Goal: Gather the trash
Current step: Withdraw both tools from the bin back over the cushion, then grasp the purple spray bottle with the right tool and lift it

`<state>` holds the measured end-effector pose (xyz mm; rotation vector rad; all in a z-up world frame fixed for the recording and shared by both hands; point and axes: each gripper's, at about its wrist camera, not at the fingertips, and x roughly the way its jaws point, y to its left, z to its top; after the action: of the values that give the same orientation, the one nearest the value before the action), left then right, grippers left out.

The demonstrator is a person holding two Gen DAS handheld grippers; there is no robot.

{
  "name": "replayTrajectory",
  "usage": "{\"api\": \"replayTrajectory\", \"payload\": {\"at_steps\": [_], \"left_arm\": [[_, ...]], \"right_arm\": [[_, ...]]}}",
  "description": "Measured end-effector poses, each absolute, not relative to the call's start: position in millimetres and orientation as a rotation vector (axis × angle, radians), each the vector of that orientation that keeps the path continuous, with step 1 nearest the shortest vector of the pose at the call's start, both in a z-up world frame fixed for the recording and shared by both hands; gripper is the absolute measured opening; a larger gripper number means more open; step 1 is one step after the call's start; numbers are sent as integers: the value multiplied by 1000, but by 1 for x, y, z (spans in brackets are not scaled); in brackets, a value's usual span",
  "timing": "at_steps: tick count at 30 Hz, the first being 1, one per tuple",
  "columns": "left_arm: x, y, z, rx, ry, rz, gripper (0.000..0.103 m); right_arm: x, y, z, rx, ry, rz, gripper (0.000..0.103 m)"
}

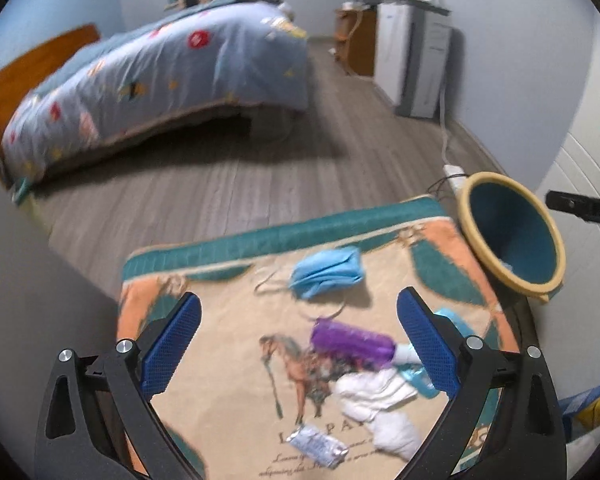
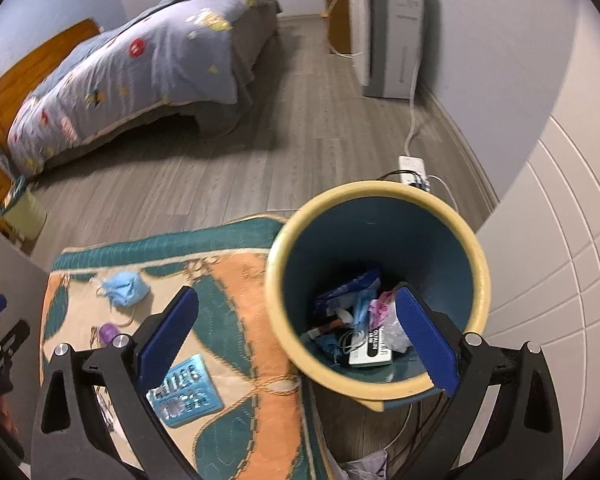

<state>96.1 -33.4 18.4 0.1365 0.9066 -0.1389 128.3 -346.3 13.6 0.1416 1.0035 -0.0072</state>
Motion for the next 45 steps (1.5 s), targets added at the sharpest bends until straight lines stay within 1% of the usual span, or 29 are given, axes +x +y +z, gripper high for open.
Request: {"api": "replayTrajectory", "payload": {"at_steps": [5,9,16,28,36,42,43,45], "left_arm": [[94,-10,17,161,898,-97,97],[95,4,11,118,929,-87,97],[97,13,8,173,921,-79,97],[109,48,-2,135,960,-57,97],[116,65,-11,97,994,-72,97],[118,76,-14,40,1016,-80,97],[119,77,-15,34,1019,-82,97],[119,78,-15,24,1022,-85,97]], "right_arm": [[131,-312,11,88,1012,47,97],[134,-285,3,71,1038,99,97],[139,-237,-15,-10,1078,176,97],[139,-170,-64,-155,1157,319,97],[139,-128,-85,-248,1184,415,96],[134,-98,-106,-356,1209,478,83],[133,-95,-110,-372,1212,482,79],[134,-91,-116,-391,1220,482,74]]}}
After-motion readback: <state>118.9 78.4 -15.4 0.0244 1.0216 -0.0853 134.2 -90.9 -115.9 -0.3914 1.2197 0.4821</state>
